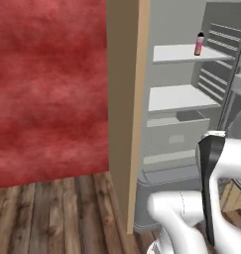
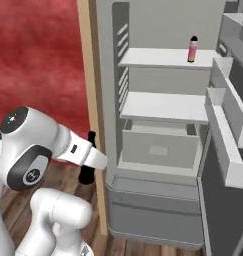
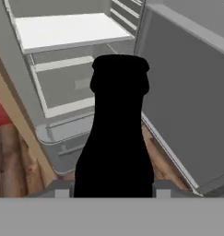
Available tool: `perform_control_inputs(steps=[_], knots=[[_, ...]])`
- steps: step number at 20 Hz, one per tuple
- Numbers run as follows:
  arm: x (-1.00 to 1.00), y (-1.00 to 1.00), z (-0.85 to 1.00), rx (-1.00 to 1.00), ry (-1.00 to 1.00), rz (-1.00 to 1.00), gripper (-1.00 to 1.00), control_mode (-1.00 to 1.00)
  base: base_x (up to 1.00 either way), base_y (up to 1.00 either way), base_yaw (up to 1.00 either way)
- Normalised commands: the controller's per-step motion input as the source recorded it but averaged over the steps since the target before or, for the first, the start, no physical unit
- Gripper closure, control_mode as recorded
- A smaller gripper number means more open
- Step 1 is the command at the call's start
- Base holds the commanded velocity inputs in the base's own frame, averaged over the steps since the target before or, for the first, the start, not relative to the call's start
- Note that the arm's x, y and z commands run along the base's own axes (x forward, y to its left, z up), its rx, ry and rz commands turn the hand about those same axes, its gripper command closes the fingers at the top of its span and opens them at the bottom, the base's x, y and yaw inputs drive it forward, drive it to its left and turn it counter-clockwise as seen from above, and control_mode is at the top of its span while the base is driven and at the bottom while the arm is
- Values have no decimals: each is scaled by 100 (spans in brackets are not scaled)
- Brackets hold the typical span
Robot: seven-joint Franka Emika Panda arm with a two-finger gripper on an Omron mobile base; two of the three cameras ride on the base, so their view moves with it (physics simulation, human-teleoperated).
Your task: Open the fridge, grab two sodas, and place both sodas inside the bowl with ice on the dining counter.
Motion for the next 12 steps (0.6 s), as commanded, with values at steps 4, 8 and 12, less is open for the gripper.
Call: perform_control_inputs(steps=[4, 8, 12], knots=[[0, 0, 0, 0, 0, 0, 100, 100, -93, 41, -47], [0, 0, 0, 0, 0, 0, 100, 100, -99, 30, -45], [0, 0, 0, 0, 0, 0, 100, 100, -100, 8, -42]])
